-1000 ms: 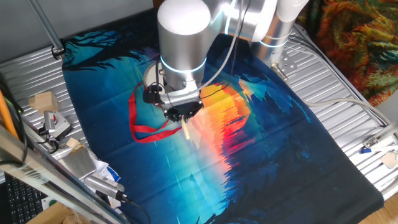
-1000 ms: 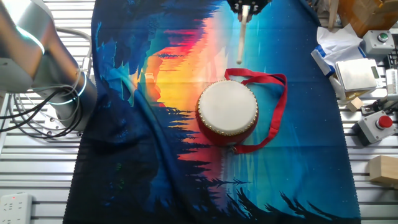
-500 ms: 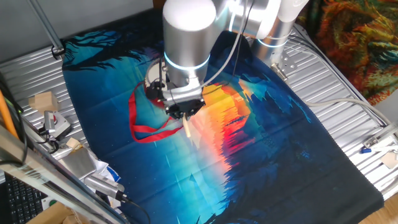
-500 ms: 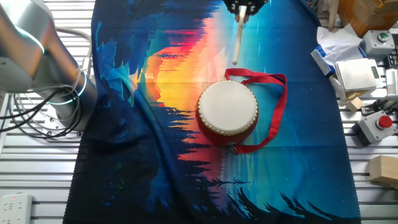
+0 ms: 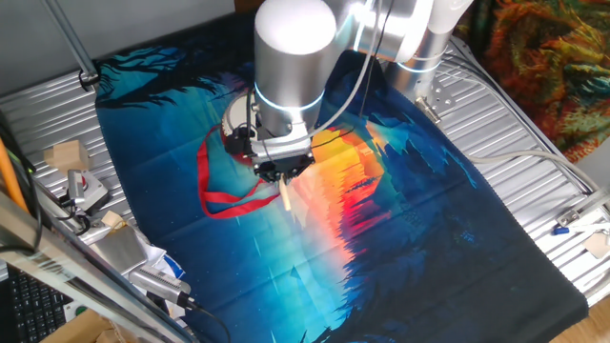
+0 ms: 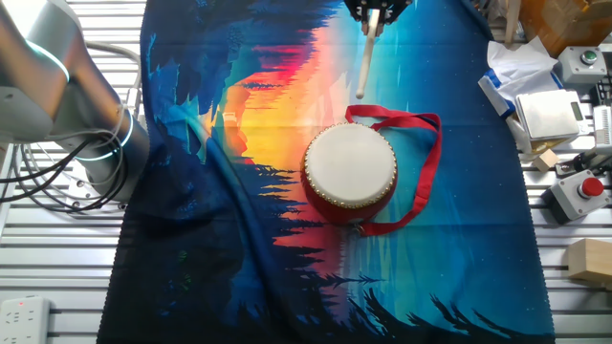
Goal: Play the drum
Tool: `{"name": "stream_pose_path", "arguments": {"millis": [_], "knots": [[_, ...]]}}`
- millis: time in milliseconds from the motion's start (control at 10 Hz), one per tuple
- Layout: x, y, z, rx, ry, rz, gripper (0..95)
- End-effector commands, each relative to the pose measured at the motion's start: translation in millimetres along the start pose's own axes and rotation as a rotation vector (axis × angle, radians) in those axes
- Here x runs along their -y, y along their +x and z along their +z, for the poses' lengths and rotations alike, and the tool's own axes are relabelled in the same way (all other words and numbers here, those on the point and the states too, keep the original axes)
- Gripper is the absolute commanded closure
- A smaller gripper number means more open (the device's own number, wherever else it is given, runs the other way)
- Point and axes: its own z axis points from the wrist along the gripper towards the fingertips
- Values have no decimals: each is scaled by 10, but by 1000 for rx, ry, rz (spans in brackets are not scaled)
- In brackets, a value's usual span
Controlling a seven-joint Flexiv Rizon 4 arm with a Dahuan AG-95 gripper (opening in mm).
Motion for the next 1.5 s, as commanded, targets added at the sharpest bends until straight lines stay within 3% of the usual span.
{"name": "stream_pose_path", "arguments": {"millis": [100, 500, 900, 1100, 1300, 1500], "knots": [[-3, 10, 19, -1, 4, 1, 950], [-72, 107, 22, 1, 12, 14, 950], [-119, 253, 119, 6, 18, 2, 950], [-141, 299, 177, 16, 37, 0, 950], [-172, 360, 291, 34, 57, 7, 950], [-176, 441, 514, 80, 78, 5, 950]]}}
